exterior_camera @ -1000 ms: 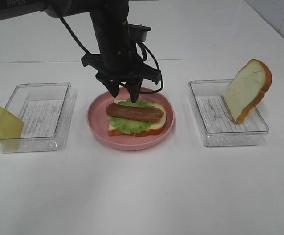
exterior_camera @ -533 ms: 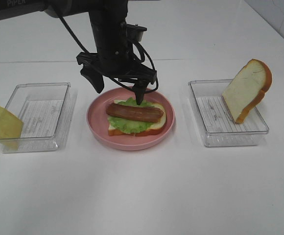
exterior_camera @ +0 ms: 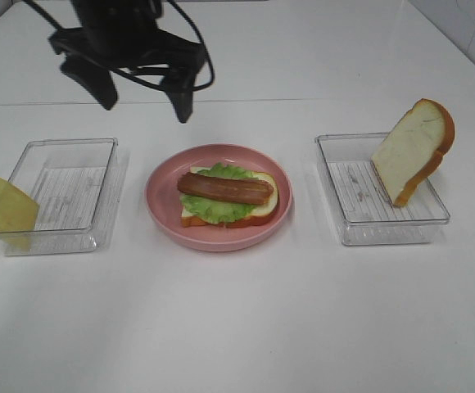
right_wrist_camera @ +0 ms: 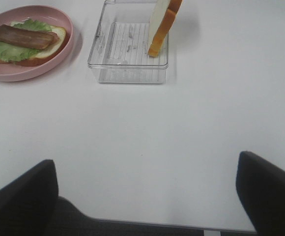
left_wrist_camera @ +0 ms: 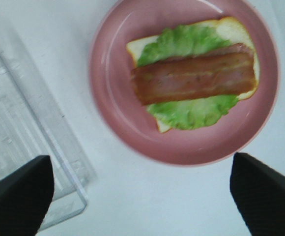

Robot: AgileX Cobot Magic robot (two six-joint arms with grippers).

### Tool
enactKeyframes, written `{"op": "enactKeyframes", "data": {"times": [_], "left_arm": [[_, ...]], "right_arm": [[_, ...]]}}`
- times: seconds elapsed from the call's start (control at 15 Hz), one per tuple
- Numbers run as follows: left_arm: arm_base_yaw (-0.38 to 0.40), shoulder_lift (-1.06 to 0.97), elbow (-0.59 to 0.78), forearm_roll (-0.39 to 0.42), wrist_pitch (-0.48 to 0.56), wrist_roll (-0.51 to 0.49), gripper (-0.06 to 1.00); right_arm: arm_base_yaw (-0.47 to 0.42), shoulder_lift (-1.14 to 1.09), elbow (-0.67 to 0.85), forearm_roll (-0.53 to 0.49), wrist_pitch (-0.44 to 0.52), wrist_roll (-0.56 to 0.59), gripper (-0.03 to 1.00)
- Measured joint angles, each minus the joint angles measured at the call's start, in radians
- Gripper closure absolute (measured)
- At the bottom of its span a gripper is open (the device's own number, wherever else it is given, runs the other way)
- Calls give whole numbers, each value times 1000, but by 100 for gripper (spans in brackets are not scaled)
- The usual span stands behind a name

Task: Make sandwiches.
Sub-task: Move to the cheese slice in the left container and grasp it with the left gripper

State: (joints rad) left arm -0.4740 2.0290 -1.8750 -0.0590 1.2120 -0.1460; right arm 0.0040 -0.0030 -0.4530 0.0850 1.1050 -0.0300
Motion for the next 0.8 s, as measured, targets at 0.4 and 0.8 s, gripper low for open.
{"op": "enactKeyframes", "data": {"times": [0.4, 0.8], "left_arm": [[253, -314, 274, 59, 2, 78, 6], [497, -327, 404, 51, 1, 140, 6]], "right_arm": [[0, 0, 0, 0, 0, 0, 3], [0, 0, 0, 0, 0, 0, 3]]}}
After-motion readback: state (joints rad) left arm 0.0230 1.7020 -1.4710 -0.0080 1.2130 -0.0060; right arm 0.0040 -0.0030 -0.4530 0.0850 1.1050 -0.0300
